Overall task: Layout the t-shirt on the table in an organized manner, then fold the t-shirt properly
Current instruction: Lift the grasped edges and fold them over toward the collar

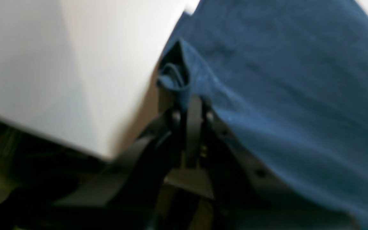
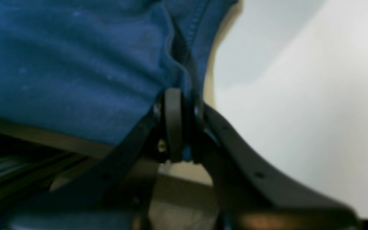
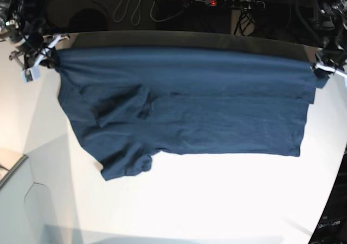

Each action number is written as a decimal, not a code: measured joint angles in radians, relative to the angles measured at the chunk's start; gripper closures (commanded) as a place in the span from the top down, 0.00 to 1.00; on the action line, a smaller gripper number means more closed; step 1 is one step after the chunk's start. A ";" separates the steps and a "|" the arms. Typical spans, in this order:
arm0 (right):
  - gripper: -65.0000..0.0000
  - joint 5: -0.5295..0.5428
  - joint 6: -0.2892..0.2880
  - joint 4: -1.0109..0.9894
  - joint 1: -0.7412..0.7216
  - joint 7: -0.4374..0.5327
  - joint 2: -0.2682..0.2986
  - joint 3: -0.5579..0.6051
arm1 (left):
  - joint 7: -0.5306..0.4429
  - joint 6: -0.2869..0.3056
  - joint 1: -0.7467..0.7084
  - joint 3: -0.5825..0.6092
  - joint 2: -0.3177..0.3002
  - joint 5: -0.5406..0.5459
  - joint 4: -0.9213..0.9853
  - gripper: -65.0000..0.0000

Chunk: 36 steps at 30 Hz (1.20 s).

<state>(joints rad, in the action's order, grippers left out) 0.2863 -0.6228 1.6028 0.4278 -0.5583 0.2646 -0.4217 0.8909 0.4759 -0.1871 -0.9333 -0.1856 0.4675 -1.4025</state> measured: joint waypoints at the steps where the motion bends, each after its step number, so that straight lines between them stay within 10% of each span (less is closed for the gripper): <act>1: 0.00 0.002 0.001 -0.014 0.003 0.010 -0.005 0.000 | 0.000 0.000 -0.002 0.001 0.002 -0.001 0.000 0.00; 25: 0.00 0.006 0.002 -0.181 0.049 0.143 -0.030 -0.001 | -0.002 0.000 -0.040 0.004 0.000 -0.006 0.048 0.01; 32: 0.26 0.002 0.002 -0.181 0.049 0.144 -0.029 0.001 | -0.002 -0.001 -0.050 0.003 -0.001 -0.006 0.045 0.39; 36: 0.36 -0.011 0.002 -0.152 0.053 0.133 -0.030 -0.003 | 0.000 0.000 -0.050 -0.002 0.020 -0.008 0.018 0.44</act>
<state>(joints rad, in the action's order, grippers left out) 0.2756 -0.6212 1.4506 0.4812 -0.4255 0.2348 -0.4248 0.8906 0.4755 -0.2367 -0.9348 -0.1658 0.4595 -1.3842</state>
